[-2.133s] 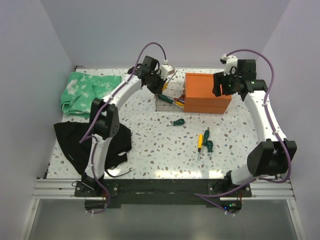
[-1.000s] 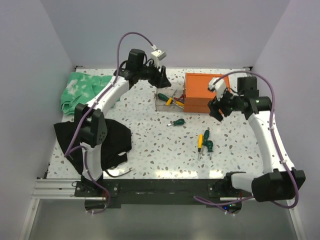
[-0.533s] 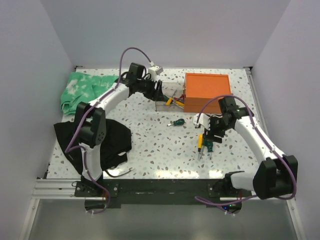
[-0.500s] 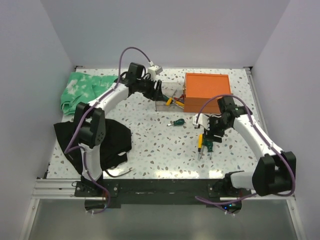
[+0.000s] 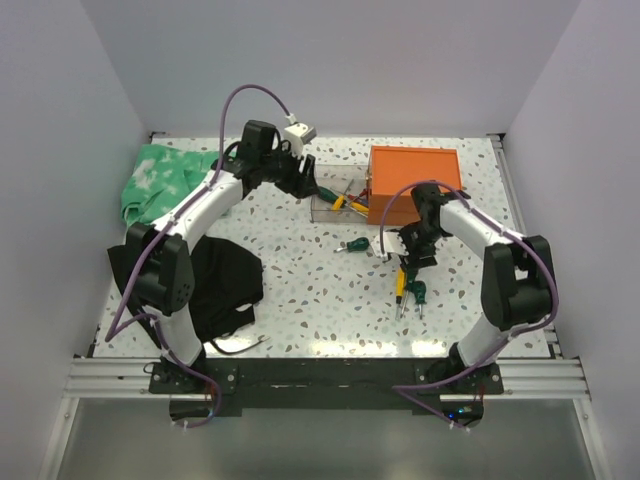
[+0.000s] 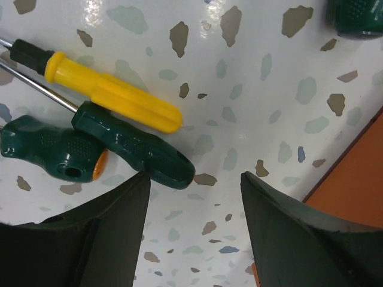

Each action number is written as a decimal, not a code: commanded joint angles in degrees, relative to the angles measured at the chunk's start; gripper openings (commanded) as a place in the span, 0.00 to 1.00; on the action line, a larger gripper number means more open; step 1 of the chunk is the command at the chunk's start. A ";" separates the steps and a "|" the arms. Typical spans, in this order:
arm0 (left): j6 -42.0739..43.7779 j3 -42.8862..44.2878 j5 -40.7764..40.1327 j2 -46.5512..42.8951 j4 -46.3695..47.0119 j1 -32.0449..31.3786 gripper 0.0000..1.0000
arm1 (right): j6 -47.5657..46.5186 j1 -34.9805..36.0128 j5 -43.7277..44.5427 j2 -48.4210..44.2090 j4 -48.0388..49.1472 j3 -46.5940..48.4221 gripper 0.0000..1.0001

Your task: Sort the tools into containers

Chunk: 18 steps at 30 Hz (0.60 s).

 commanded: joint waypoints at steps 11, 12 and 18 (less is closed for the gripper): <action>1.57 0.35 -2.81 -0.69 1.34 0.73 0.64 | -20.36 1.37 6.25 1.79 -10.80 0.43 0.62; 1.48 0.35 -2.72 -0.43 1.43 0.73 0.64 | -20.80 1.55 6.60 1.71 -10.36 -0.10 0.61; 1.04 0.44 -2.89 0.01 1.61 0.73 0.64 | -20.72 2.86 5.20 2.85 -4.30 -3.35 0.59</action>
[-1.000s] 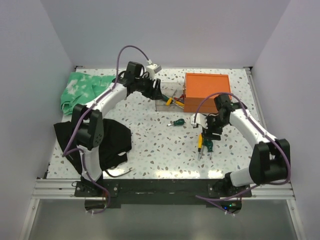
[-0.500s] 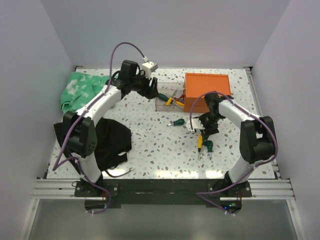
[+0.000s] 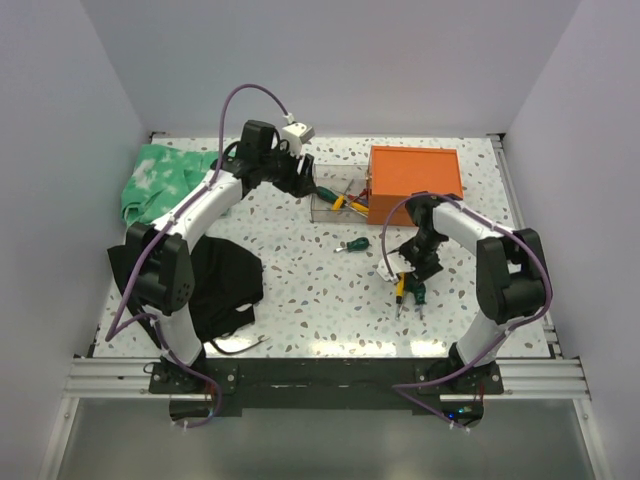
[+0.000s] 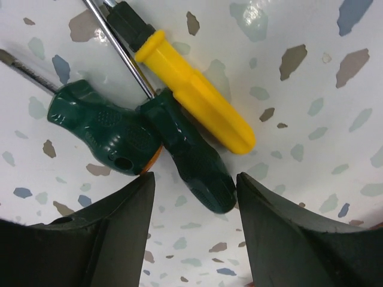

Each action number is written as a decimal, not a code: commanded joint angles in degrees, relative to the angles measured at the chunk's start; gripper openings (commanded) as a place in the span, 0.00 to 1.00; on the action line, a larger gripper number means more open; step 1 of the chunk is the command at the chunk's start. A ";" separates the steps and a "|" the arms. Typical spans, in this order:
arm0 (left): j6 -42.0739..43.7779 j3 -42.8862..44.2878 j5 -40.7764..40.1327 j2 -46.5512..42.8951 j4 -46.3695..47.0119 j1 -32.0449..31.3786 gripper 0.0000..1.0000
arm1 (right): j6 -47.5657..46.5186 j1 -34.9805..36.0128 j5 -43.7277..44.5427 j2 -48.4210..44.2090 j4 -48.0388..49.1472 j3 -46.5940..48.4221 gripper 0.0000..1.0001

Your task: Sort the tools into containers

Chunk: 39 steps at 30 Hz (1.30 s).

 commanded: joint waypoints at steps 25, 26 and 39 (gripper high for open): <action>-3.75 4.50 -2.54 1.42 3.56 0.36 0.64 | 42.05 4.30 -19.10 -7.07 3.71 22.59 0.00; -3.48 4.85 -4.90 1.07 2.95 0.44 0.64 | 47.59 5.52 -19.73 -5.83 6.34 24.37 0.00; 3.63 3.98 -33.05 -11.23 2.59 1.06 0.64 | 95.00 12.21 -6.06 19.30 21.32 50.30 0.00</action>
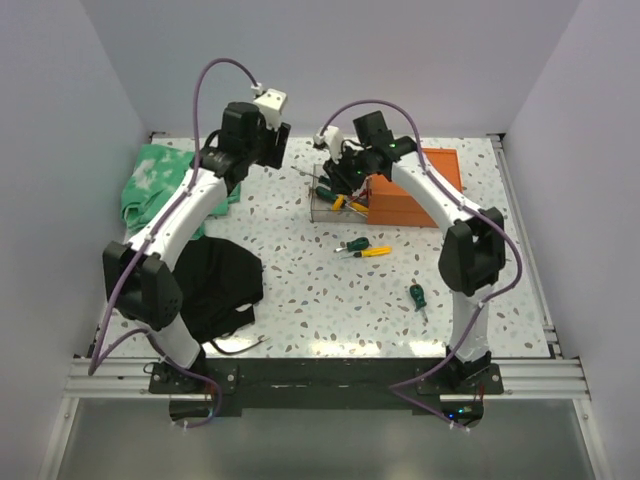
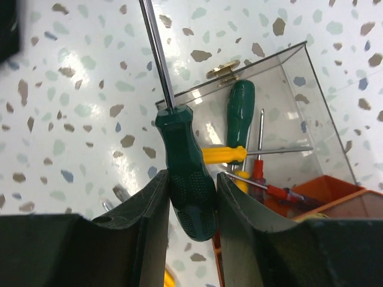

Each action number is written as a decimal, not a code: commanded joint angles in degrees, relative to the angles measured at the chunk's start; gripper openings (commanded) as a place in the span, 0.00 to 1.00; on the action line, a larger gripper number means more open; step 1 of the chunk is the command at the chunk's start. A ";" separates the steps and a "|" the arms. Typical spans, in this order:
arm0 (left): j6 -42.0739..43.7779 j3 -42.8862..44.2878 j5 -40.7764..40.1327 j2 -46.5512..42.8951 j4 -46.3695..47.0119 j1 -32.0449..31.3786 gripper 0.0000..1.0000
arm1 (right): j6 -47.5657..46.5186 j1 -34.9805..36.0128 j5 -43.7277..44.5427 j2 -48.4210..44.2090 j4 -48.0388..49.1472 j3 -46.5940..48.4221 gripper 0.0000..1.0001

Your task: Sort the tools into containers

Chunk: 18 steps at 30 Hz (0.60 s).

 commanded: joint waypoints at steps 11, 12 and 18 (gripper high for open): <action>1.73 -0.33 -0.78 -4.77 2.73 1.70 0.66 | 20.75 1.22 20.06 3.08 1.92 5.29 0.17; 1.04 0.28 0.36 -4.42 2.64 1.70 0.66 | 21.37 1.31 20.51 2.91 2.01 4.76 0.31; -0.46 1.60 3.00 -2.57 2.64 1.70 0.66 | 24.45 2.80 23.85 1.24 3.06 3.87 0.63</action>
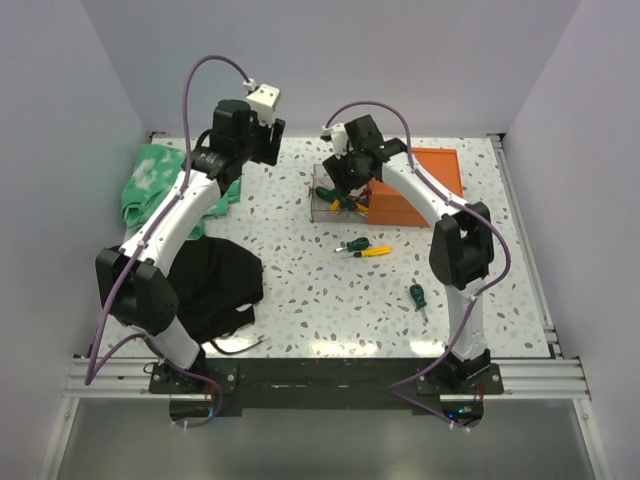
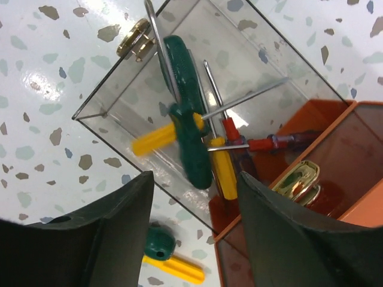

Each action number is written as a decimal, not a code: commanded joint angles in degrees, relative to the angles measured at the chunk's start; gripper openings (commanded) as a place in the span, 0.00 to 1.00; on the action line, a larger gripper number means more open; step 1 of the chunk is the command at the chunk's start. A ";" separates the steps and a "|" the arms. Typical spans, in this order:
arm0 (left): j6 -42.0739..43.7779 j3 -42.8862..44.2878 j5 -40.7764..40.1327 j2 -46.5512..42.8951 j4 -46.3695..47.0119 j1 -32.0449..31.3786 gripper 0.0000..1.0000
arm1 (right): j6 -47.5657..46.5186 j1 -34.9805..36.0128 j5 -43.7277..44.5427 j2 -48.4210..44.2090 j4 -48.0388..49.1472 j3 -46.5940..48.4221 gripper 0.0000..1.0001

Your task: Sort the tools into containers

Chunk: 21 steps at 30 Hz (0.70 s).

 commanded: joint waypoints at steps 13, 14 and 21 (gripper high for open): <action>-1.76 2.28 8.19 2.07 1.72 0.34 0.66 | -34.56 1.74 -23.68 -27.20 -3.07 -28.10 0.64; -1.76 2.28 8.63 2.16 1.81 0.34 0.66 | -39.37 1.74 -23.24 -27.30 -4.65 -29.42 0.63; -1.76 1.40 11.27 2.34 1.81 0.26 0.66 | -51.72 1.56 -14.99 -26.24 -4.08 -40.49 0.61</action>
